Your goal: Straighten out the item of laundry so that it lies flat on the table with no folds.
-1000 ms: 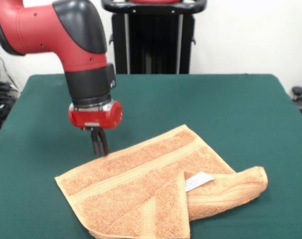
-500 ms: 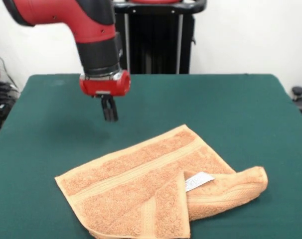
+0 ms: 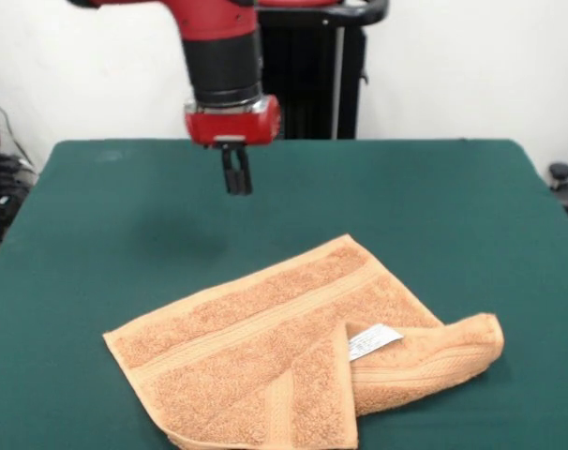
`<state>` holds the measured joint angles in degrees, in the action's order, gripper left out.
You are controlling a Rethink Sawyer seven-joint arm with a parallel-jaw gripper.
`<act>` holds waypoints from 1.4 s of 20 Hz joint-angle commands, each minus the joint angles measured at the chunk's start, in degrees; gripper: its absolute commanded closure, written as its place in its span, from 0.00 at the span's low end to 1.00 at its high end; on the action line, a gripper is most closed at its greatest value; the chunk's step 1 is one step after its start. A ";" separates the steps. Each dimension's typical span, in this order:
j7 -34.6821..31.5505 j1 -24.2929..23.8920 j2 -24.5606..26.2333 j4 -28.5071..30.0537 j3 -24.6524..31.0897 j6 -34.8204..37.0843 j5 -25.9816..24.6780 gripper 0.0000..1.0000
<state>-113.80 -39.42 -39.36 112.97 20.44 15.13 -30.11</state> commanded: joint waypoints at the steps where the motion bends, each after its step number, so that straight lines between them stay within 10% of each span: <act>1: -7.24 8.38 -6.14 2.52 0.96 4.33 4.41 1.00; 16: -8.94 17.95 0.16 -5.90 -2.02 -0.27 10.05 1.00; 28: -4.71 15.65 4.84 -11.35 0.25 1.43 10.94 1.00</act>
<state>-113.80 -24.46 -38.69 106.56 19.27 15.13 -21.74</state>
